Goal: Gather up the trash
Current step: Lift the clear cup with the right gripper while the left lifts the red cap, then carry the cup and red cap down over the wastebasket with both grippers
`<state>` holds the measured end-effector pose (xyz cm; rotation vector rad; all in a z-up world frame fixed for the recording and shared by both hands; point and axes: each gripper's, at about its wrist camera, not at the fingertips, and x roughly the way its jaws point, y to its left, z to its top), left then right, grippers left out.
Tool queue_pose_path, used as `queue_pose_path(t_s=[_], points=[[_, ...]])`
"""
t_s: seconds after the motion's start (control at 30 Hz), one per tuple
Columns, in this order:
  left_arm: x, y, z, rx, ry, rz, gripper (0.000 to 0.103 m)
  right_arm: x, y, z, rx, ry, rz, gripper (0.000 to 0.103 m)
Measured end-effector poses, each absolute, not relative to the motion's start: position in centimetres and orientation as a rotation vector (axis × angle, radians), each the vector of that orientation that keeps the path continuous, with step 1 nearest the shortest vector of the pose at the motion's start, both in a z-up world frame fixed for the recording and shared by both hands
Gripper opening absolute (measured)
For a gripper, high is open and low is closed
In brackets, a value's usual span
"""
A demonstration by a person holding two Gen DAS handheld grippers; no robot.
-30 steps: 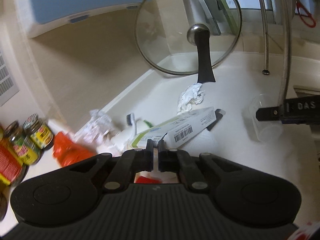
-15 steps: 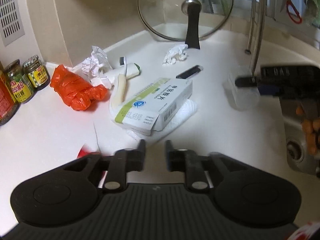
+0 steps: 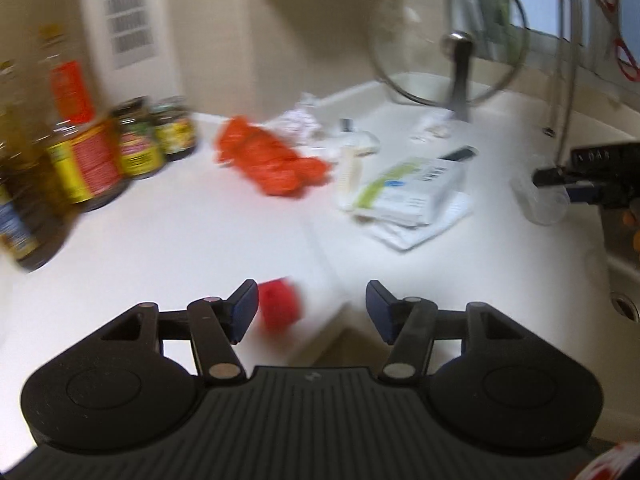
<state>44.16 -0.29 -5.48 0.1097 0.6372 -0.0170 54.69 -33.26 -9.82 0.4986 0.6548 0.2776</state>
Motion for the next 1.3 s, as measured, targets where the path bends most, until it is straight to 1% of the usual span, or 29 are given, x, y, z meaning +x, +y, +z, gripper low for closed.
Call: queue_pose_path(t_s=[0.07,0.23,0.43,0.5,0.53,0.57,0.63,0.93,1.3], points=[[43.8,0.9,-5.2,0.080,0.641,0.016,0.059,54.8,-32.8,-9.8,0.490,0.660,0.288,0.054],[44.9,1.7,-6.2,0.009,0.663,0.080,0.059,54.6,-31.6,-9.7,0.467,0.667,0.315,0.054],[46.8,1.4,-7.6,-0.032,0.680,0.118,0.057,53.7,-31.0,-9.0,0.440,0.662,0.336,0.054],[47.3,1.1,-8.0,-0.020,0.699,0.127,0.045,53.3,-31.0,-8.9,0.438,0.661,0.336,0.054],[47.4,1.0,-8.2,-0.016,0.708,0.131,0.036,53.1,-31.1,-8.8,0.437,0.660,0.335,0.054],[47.5,1.1,-8.3,-0.019,0.714,0.134,0.031,52.8,-31.2,-8.7,0.435,0.658,0.335,0.054],[47.2,1.2,-8.3,-0.028,0.708,0.137,0.025,52.3,-31.2,-8.5,0.430,0.653,0.335,0.054],[44.1,1.4,-6.7,-0.018,0.654,0.105,0.024,49.3,-30.9,-7.8,0.418,0.640,0.346,0.054],[37.3,2.2,-4.6,-0.028,0.632,0.080,0.024,43.2,-28.8,-5.9,0.402,0.607,0.412,0.054]])
